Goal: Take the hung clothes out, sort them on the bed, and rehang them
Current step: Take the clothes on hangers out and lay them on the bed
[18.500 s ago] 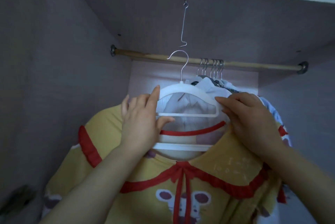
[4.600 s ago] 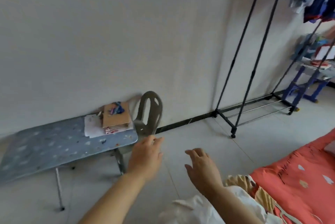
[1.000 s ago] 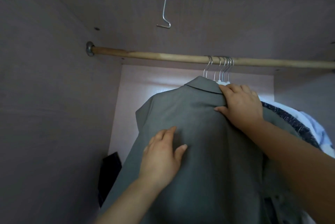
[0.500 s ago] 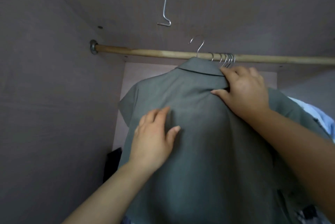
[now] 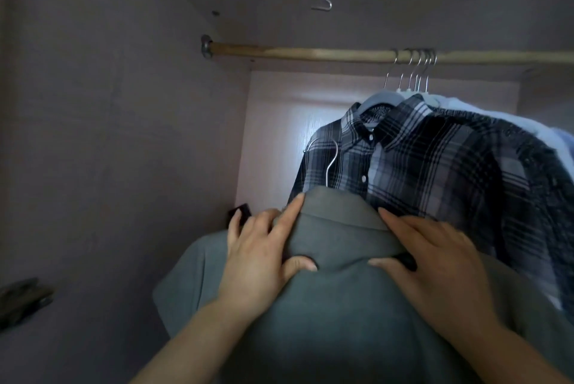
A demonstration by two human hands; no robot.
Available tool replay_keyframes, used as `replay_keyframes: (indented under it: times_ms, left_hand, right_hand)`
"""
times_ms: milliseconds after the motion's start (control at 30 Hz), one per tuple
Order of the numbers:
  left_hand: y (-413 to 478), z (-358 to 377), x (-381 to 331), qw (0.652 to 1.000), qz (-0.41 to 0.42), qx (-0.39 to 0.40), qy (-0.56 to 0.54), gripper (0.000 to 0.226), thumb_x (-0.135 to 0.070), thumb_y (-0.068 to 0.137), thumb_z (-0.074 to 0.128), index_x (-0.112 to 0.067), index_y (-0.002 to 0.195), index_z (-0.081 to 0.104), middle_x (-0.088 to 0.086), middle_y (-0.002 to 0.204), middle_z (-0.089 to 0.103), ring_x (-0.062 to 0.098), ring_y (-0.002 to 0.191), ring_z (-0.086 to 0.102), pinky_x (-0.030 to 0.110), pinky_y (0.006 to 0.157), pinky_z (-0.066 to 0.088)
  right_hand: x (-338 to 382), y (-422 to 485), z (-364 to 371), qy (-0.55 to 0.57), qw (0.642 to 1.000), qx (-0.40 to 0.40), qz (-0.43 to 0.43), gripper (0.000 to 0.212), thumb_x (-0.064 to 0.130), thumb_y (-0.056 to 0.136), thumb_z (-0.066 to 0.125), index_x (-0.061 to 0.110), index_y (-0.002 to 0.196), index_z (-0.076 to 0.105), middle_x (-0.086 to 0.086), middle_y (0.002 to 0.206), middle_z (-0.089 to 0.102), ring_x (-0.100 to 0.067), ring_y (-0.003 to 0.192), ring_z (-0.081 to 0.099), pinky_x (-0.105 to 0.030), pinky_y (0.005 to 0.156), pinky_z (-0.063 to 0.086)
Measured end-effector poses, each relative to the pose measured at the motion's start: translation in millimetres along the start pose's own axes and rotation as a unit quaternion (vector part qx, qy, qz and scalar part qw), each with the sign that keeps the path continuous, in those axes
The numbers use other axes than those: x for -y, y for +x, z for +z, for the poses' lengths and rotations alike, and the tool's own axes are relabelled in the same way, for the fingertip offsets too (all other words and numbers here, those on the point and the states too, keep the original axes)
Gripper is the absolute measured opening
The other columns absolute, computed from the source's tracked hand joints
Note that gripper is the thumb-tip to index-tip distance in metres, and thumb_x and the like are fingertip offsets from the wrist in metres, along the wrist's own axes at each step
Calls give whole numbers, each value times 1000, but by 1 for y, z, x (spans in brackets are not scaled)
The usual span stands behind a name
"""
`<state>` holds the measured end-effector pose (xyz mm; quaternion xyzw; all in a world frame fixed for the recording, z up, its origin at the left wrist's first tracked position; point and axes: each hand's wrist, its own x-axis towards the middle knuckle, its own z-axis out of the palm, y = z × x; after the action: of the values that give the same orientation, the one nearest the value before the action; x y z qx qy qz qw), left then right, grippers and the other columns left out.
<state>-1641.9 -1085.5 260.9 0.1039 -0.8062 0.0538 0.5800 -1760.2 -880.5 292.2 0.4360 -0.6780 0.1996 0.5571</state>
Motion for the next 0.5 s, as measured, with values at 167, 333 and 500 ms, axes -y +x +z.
replay_keyframes:
  times_ms: [167, 333, 500]
  left_hand:
    - [-47, -13, -21, 998, 1, 38, -47, 80, -77, 78, 24, -28, 140, 32, 0, 95, 59, 14, 91, 48, 42, 88, 44]
    - [-98, -40, -53, 992, 25, 54, -111, 78, -69, 72, 40, -29, 138, 34, 3, 94, 60, 14, 91, 43, 38, 88, 39]
    - [-157, -81, -94, 973, 60, 88, -206, 73, -65, 76, 41, -31, 140, 32, 7, 97, 60, 17, 92, 43, 35, 87, 27]
  right_hand:
    - [21, -57, -31, -8, 998, 49, 46, 59, 52, 76, 48, 17, 120, 64, -4, 99, 68, -27, 81, 60, -33, 74, 43]
    - [50, -120, -96, -42, 994, 66, 78, 58, 54, 82, 48, 16, 124, 61, -4, 100, 67, -27, 83, 59, -36, 70, 46]
    - [94, -184, -179, -104, 983, 97, 120, 56, 57, 84, 46, 22, 128, 51, -3, 99, 65, -22, 84, 52, -33, 71, 36]
